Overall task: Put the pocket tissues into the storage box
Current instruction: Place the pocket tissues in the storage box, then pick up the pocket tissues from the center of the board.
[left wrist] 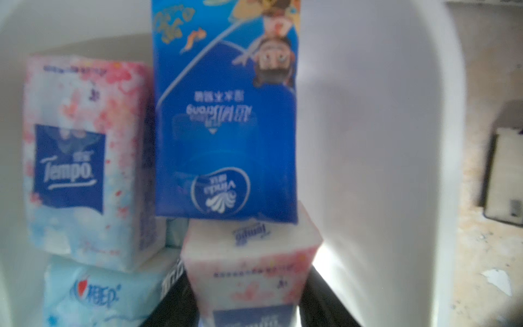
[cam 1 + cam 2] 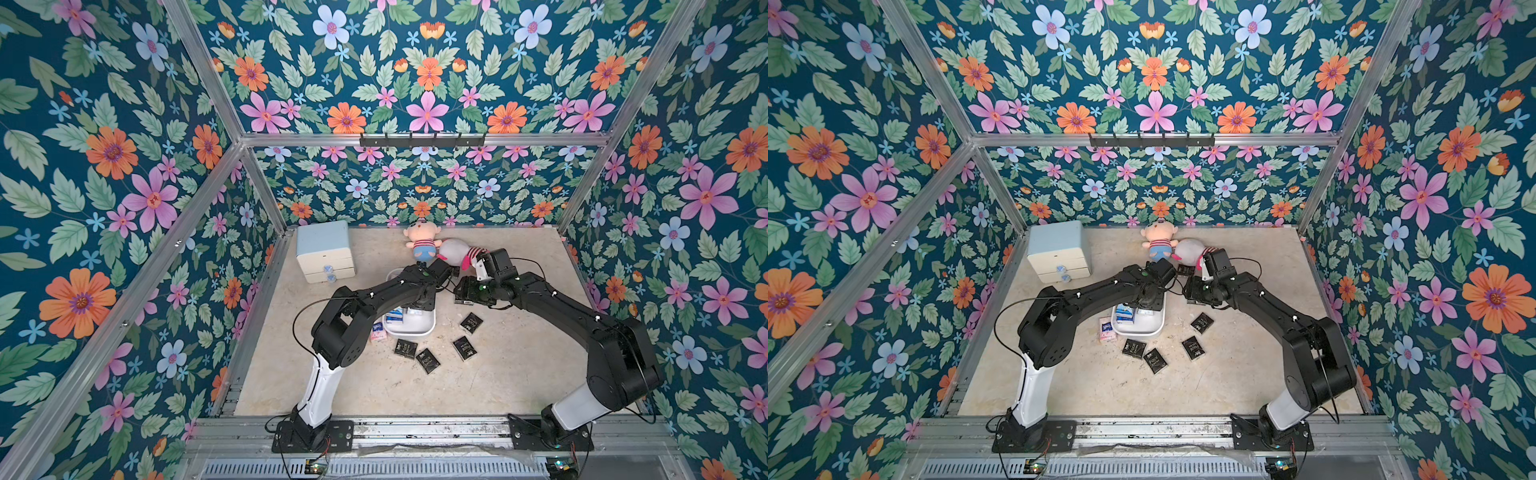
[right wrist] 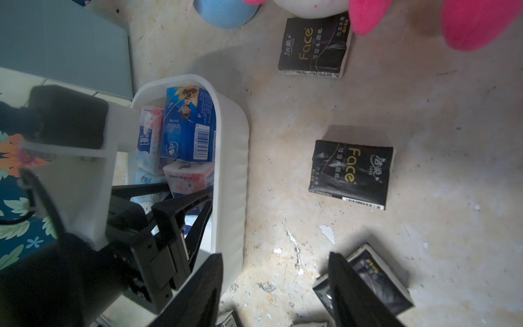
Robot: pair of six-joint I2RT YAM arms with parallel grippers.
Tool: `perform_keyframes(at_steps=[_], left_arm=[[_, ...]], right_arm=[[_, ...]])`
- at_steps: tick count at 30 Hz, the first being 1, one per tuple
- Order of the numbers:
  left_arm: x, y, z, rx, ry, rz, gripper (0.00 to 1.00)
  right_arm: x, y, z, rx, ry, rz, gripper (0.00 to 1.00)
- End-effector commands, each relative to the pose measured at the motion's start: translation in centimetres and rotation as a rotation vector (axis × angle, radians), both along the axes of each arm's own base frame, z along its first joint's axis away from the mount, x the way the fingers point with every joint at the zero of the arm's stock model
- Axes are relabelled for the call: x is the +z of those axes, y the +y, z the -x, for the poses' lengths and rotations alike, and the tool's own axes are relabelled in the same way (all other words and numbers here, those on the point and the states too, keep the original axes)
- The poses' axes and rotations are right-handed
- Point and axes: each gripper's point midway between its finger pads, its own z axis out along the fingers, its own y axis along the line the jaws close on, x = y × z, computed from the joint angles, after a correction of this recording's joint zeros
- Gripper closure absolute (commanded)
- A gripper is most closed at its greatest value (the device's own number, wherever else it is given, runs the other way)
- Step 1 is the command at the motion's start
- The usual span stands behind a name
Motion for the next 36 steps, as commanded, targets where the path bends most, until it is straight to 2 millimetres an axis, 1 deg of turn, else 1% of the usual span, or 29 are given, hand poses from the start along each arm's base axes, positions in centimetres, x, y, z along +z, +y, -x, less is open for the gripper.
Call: perform_keyframes(at_steps=[1, 5, 9, 14, 16, 18, 21, 24, 27, 32, 35, 36], left_arm=[[0.7, 0.7, 0.1, 0.019, -0.001, -0.026, 0.41], [2.1, 0.6, 0.0, 0.032, -0.015, -0.001, 0.37], [4.4, 0.2, 0.0, 0.045, -0.043, 0.061, 0.32], [7.6, 0.1, 0.3, 0.060, -0.090, 0.145, 0.22], [8.8, 0.3, 0.5, 0.073, -0.117, 0.176, 0.18], [9.8, 1.1, 0.7, 0.099, -0.146, 0.195, 0.16], [10.8, 2.9, 1.3, 0.146, -0.187, 0.217, 0.13], [10.8, 5.4, 2.1, 0.202, -0.208, 0.236, 0.11], [9.9, 8.2, 3.2, 0.264, -0.196, 0.266, 0.11], [7.7, 12.9, 4.8, 0.364, -0.181, 0.283, 0.11], [6.0, 15.2, 5.5, 0.422, -0.166, 0.301, 0.11], [5.6, 15.7, 5.6, 0.432, -0.165, 0.315, 0.12]], right_arm=[[0.0, -0.1, 0.2, 0.014, 0.002, 0.006, 0.36], [0.0, 0.0, 0.2, 0.017, 0.001, 0.002, 0.36], [-0.1, 0.1, 0.2, 0.022, 0.004, 0.000, 0.36], [-0.5, 0.2, 0.2, 0.028, 0.014, -0.001, 0.36], [-0.5, 0.3, 0.2, 0.030, 0.017, -0.003, 0.36], [-0.5, 0.4, 0.2, 0.034, 0.021, -0.008, 0.36], [-0.5, 0.5, 0.1, 0.038, 0.022, -0.008, 0.36], [-0.6, 0.7, 0.1, 0.044, 0.027, -0.008, 0.36], [-0.5, 0.7, 0.0, 0.049, 0.030, -0.006, 0.36], [-0.3, 0.9, -0.2, 0.053, 0.031, -0.004, 0.36], [-0.1, 0.9, -0.3, 0.056, 0.030, -0.001, 0.36], [-0.1, 0.9, -0.3, 0.055, 0.033, -0.001, 0.36]])
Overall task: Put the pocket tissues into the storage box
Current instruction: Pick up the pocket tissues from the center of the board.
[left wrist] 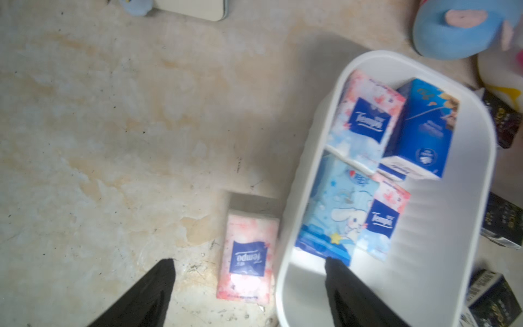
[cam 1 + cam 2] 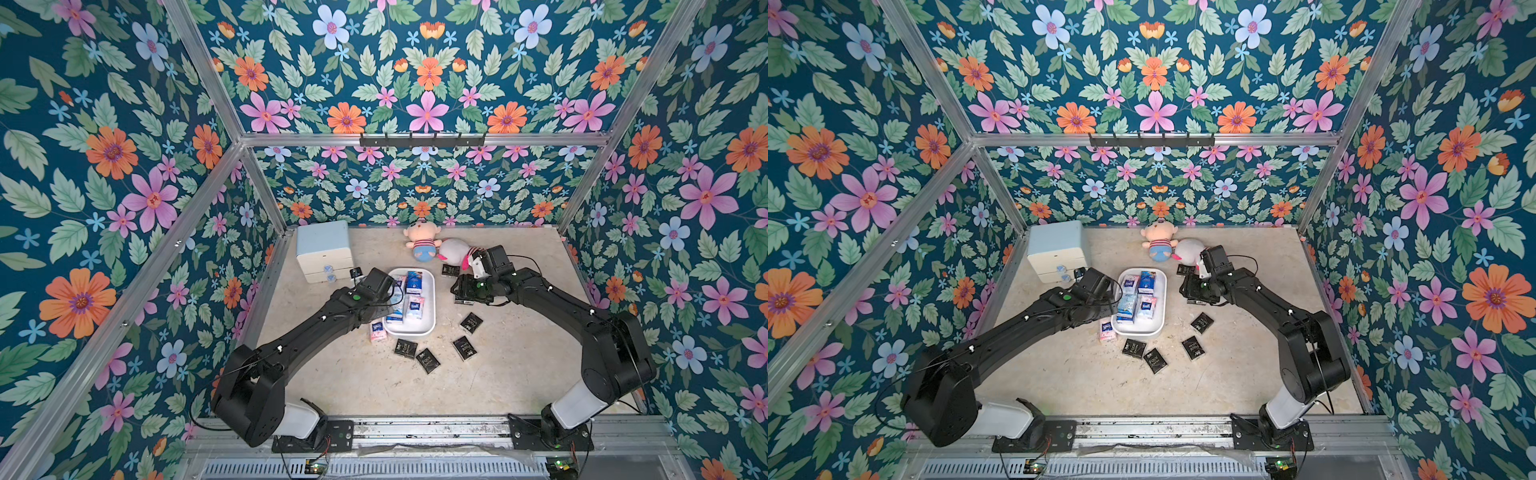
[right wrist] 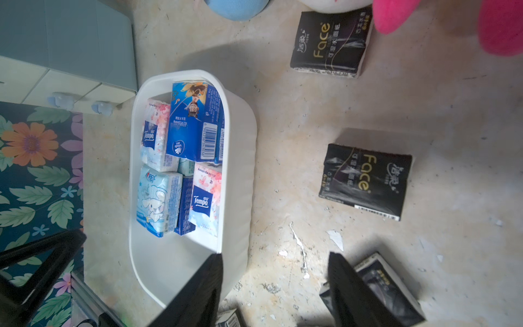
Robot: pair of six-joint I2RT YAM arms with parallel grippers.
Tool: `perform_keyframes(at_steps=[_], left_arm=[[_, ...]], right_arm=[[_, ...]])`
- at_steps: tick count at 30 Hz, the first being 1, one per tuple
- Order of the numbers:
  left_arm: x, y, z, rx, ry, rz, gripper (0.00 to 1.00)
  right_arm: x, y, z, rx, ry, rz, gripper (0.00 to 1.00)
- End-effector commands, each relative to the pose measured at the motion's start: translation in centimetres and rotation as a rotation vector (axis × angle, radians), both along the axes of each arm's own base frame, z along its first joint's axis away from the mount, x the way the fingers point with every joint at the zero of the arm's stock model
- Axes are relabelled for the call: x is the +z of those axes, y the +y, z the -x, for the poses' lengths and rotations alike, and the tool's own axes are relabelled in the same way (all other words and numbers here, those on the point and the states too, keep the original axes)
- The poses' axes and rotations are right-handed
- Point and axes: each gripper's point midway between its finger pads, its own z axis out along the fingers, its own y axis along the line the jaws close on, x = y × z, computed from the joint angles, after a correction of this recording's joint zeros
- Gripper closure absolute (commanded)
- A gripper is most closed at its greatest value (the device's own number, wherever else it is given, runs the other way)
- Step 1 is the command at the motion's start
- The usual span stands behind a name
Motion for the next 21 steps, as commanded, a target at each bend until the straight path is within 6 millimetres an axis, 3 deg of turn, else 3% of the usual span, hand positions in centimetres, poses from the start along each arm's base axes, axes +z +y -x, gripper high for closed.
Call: perform_keyframes(at_steps=[1, 6, 12, 21], left_arm=[[-0.8, 0.7, -0.1, 0.042, -0.027, 0.083, 0.12], [-2.7, 1.2, 0.1, 0.041, -0.022, 0.136, 0.13], [-4.2, -0.4, 0.1, -0.030, -0.004, 0.187, 0.14], [-5.5, -1.2, 0.7, -0.061, 0.032, 0.216, 0.16]], right_arm=[[-0.1, 0.0, 0.2, 0.013, 0.011, 0.008, 0.36], [0.0, 0.0, 0.2, 0.011, 0.013, 0.008, 0.36], [0.1, 0.0, 0.3, 0.009, 0.011, 0.009, 0.36], [-0.2, -0.3, 0.3, 0.005, 0.010, 0.020, 0.36]])
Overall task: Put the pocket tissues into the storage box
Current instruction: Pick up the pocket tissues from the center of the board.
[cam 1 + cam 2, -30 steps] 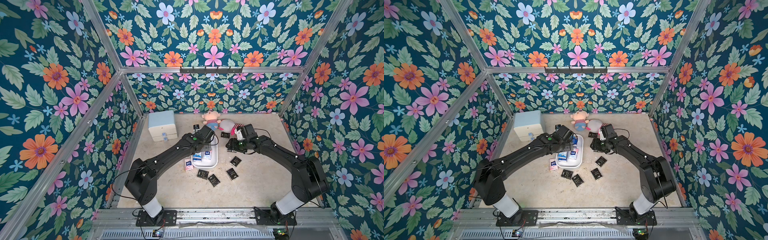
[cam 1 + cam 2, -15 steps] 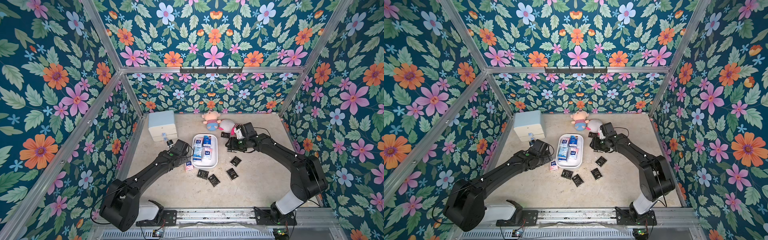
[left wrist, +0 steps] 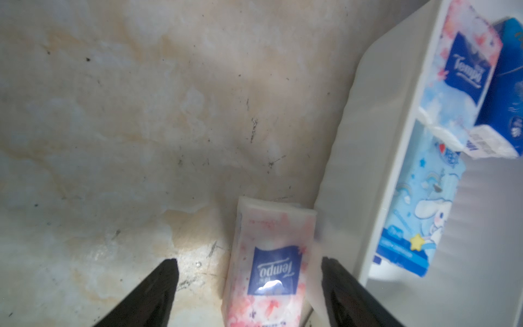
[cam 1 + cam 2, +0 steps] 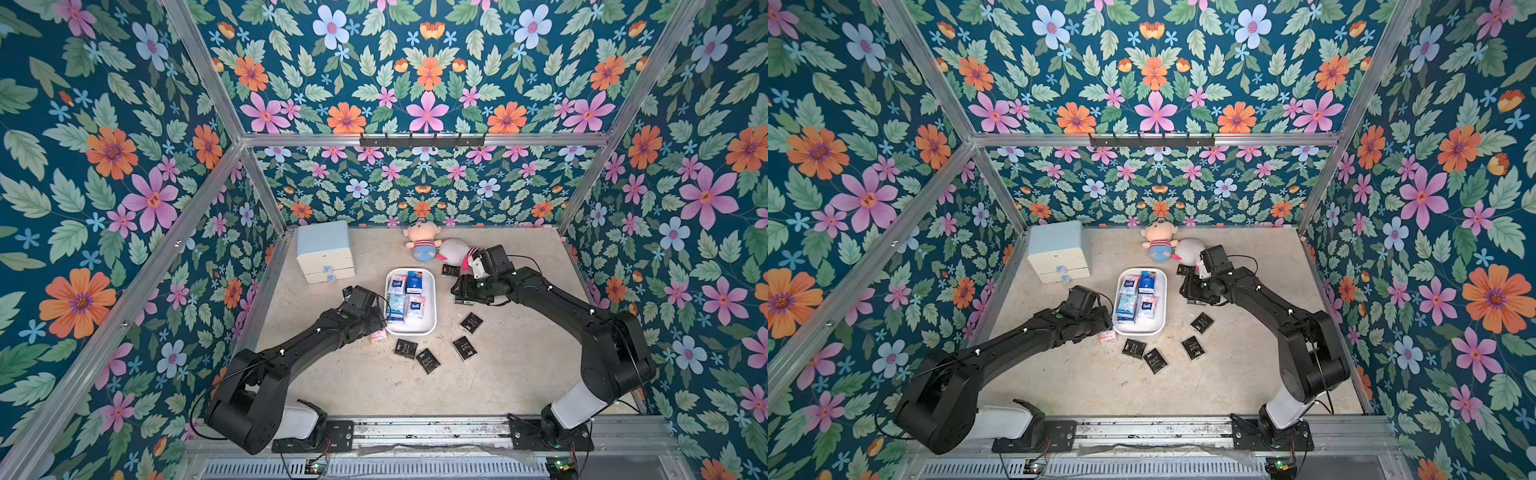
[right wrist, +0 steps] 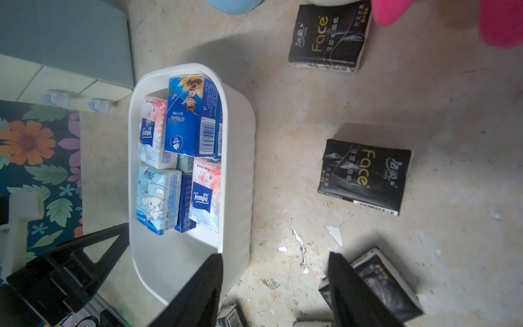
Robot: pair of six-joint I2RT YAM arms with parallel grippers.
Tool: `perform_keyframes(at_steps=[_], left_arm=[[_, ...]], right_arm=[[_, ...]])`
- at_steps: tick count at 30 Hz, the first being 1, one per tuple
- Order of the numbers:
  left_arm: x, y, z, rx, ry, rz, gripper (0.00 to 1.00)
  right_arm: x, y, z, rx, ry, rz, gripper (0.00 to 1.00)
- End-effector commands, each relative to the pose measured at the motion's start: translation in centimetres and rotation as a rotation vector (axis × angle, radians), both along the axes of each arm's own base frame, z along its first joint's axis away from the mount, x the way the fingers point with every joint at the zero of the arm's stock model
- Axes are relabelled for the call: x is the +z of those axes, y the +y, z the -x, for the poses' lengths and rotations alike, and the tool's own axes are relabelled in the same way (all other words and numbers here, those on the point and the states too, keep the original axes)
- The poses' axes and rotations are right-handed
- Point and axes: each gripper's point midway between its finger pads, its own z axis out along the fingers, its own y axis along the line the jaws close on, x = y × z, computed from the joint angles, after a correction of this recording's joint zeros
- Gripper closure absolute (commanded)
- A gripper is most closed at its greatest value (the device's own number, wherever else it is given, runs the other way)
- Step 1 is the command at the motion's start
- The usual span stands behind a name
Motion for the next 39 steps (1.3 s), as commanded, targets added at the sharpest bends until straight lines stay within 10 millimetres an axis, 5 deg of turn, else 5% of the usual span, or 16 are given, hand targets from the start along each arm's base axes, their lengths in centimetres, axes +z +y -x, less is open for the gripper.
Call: perform_keyframes(at_steps=[1, 16, 27, 33, 39], left_arm=[[0.0, -1.0, -0.2, -0.034, -0.008, 0.041, 0.16], [-2.4, -2.2, 0.2, -0.080, 0.071, -0.027, 0.19], [-2.4, -0.8, -0.1, -0.068, 0.117, -0.170, 0.51], [0.3, -0.6, -1.0, -0.024, 0.056, -0.161, 0.56], [5.6, -1.5, -2.7, 0.033, -0.064, -0.071, 0.53]], right_arm=[[-0.1, -0.1, 0.0, 0.006, -0.004, 0.011, 0.36], [-0.4, -0.3, 0.2, 0.008, -0.004, 0.023, 0.36], [-0.3, -0.4, 0.1, 0.006, -0.010, 0.029, 0.36], [-0.3, -0.5, 0.1, 0.006, -0.010, 0.030, 0.36], [-0.5, -0.3, 0.1, 0.008, -0.006, 0.027, 0.36]])
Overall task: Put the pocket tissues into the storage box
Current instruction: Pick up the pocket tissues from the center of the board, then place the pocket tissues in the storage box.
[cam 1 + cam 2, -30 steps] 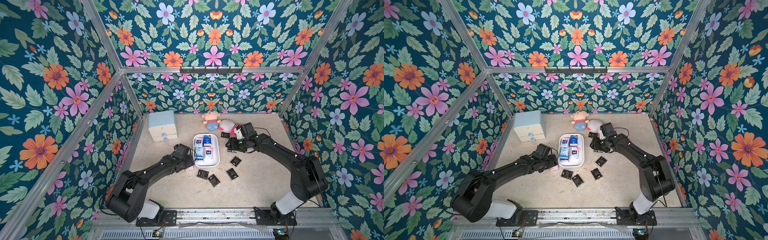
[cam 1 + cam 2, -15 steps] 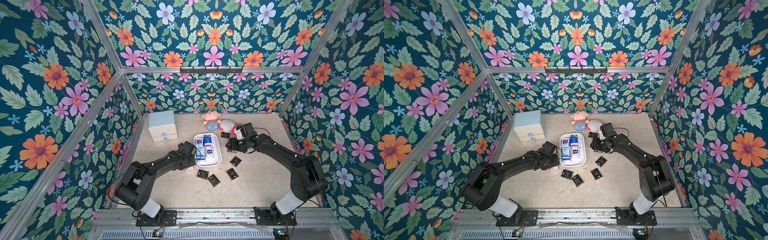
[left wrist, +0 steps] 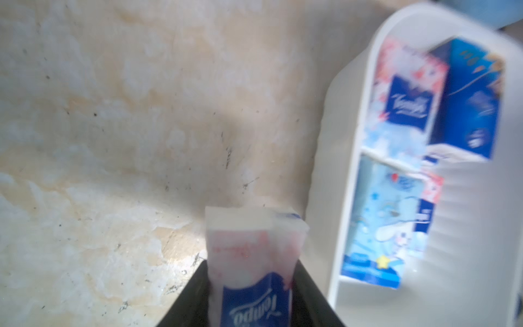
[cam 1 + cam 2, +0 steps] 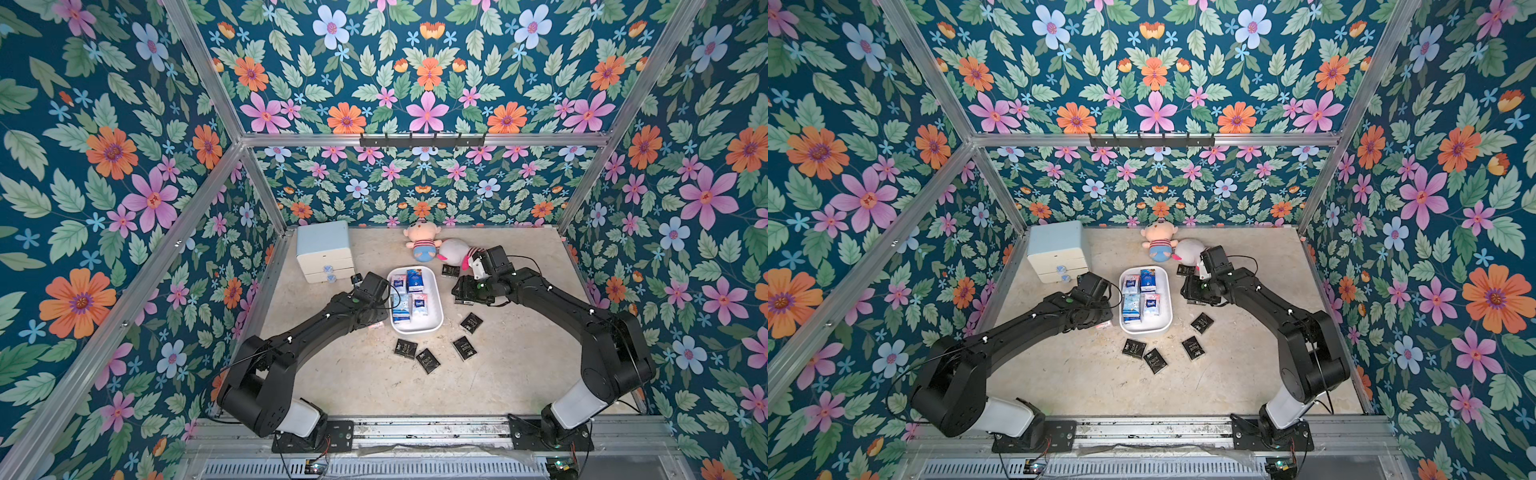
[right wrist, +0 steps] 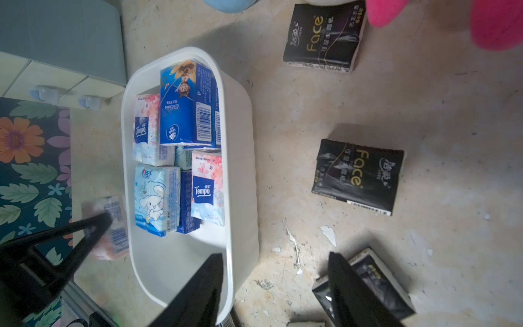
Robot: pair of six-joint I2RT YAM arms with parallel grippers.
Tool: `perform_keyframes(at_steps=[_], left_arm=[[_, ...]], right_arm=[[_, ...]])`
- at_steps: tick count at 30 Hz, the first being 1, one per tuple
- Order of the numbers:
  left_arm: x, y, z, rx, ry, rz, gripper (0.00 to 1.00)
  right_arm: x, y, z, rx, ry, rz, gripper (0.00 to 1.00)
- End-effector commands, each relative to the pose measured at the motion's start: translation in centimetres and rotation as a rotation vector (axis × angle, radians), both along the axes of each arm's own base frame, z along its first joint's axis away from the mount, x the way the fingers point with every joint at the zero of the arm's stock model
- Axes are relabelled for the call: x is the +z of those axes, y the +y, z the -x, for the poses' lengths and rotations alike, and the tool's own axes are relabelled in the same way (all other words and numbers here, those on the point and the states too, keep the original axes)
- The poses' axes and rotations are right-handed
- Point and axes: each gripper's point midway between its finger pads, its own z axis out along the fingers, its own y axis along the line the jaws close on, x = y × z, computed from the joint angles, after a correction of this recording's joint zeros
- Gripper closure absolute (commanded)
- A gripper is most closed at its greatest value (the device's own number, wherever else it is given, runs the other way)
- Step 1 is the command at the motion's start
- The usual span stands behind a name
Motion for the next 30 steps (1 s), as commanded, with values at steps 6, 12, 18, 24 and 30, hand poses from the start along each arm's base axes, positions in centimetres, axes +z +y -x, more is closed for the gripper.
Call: perform_keyframes(at_steps=[6, 12, 18, 24, 30], left_arm=[[5.0, -3.5, -1.4, 0.016, -0.124, 0.071, 0.52], [5.7, -10.0, -2.5, -0.092, -0.160, 0.078, 0.52], [3.1, -14.5, -4.1, -0.176, -0.114, 0.068, 0.51], [0.4, -15.8, -5.2, -0.238, -0.060, -0.006, 0.51], [-1.2, -15.9, -5.2, -0.235, -0.019, -0.027, 0.50]], right_arm=[[-0.1, 0.2, 0.0, 0.001, 0.006, -0.009, 0.36], [0.0, 0.2, 0.1, 0.002, 0.007, -0.015, 0.36], [0.3, 0.0, 0.3, 0.001, -0.002, -0.007, 0.36], [0.7, -0.5, 0.3, -0.007, -0.016, 0.011, 0.36], [1.0, -0.7, 0.2, -0.012, -0.025, 0.018, 0.36]])
